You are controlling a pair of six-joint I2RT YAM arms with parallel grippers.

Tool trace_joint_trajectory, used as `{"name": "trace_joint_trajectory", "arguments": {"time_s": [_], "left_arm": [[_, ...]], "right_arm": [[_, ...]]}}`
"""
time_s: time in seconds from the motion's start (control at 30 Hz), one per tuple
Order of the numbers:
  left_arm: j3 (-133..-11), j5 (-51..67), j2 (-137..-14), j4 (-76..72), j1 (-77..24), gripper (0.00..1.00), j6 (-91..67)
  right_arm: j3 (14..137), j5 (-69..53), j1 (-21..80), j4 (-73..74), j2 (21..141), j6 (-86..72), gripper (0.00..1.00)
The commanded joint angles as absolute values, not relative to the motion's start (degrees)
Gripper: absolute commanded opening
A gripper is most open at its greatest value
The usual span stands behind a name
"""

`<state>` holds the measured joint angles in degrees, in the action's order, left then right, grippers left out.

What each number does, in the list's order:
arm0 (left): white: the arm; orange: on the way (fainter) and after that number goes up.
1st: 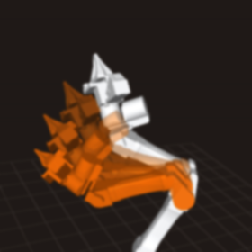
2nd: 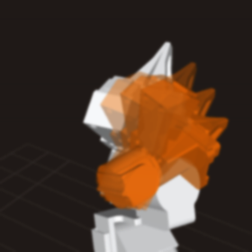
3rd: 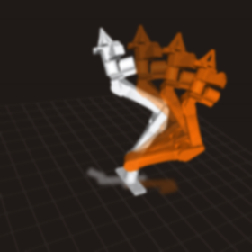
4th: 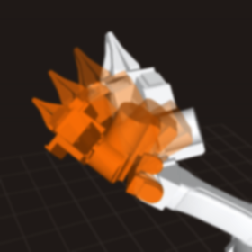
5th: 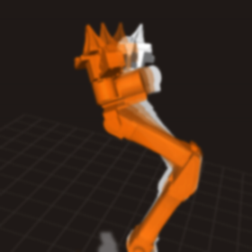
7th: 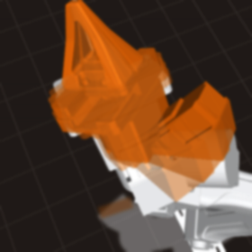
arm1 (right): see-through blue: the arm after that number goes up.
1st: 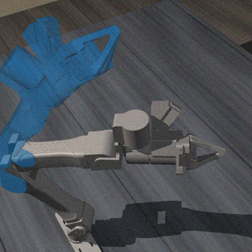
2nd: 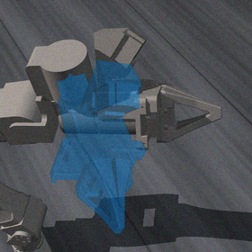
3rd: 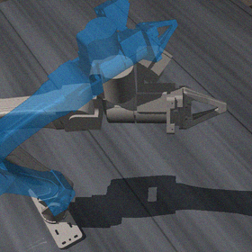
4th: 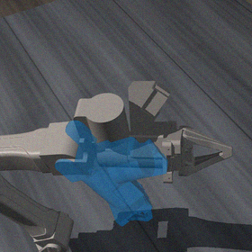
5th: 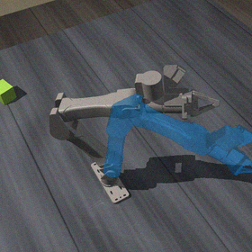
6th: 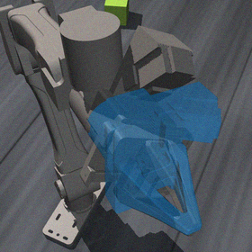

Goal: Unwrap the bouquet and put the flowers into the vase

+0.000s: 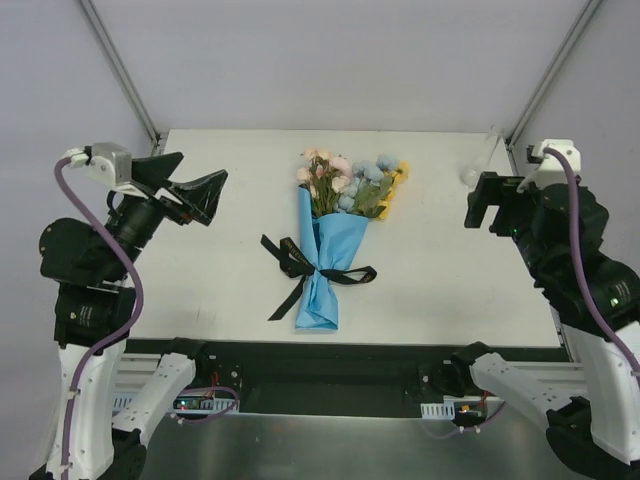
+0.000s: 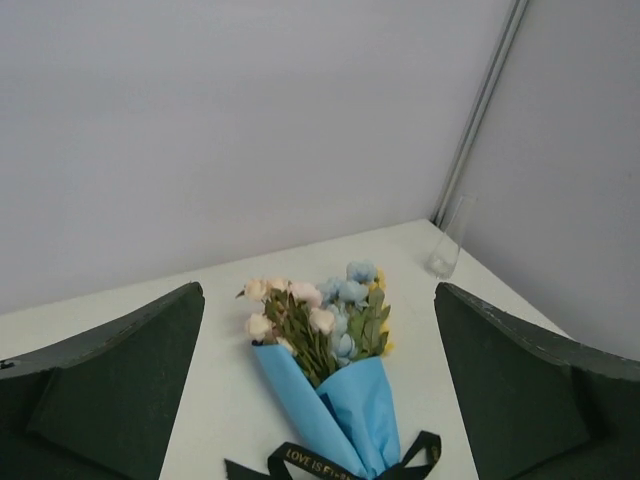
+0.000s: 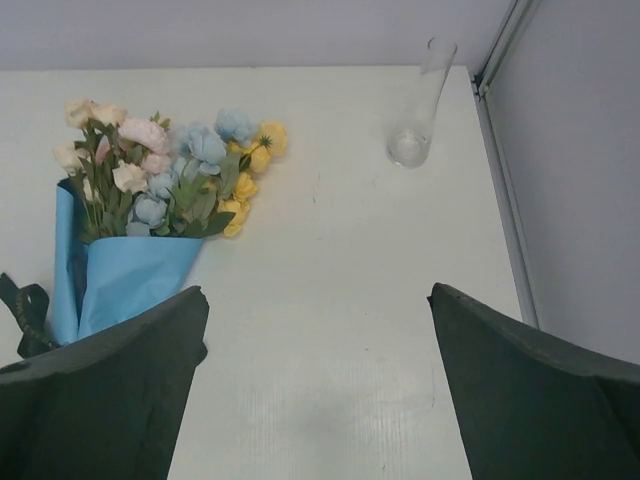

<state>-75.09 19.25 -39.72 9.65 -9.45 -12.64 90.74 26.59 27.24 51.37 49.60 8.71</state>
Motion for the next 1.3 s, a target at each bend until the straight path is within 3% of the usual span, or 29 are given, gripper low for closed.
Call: {"name": "trace_joint_trajectory", "arguments": {"time_s": [0.0, 0.23, 0.4, 0.67, 1.03, 1.27], "left_arm": [[-69.3, 20.7, -41.7, 11.2, -10.4, 0.99, -15.4], [-57.8, 16.7, -46.9, 16.7, -10.3, 0.99, -20.7], [-46.8, 2.1, -38.9, 18.3, -10.3, 0.99, -24.9], [-39.7, -7.6, -28.0, 23.2, -12.2, 0.99, -25.7], [-35.7, -4.5, -27.3, 21.3, -15.6, 0.99, -24.3], [-35.6, -4.7, -27.9, 19.9, -16.5, 0.99, -24.3]], "right_arm": [[90.4, 25.2, 29.3, 52.6, 56.9, 6.6, 0.96], [85.1, 20.6, 44.1, 40.7, 72.8, 10.1, 0.96], [83.1, 4.4, 49.8, 25.1, 86.0, 12.1, 0.99], [84.0, -5.1, 56.4, 12.8, 104.0, 15.3, 0.64], [98.5, 2.0, 56.3, 21.3, 119.3, 17.6, 0.63], [98.8, 3.3, 56.3, 24.1, 120.6, 17.0, 0.46]]}}
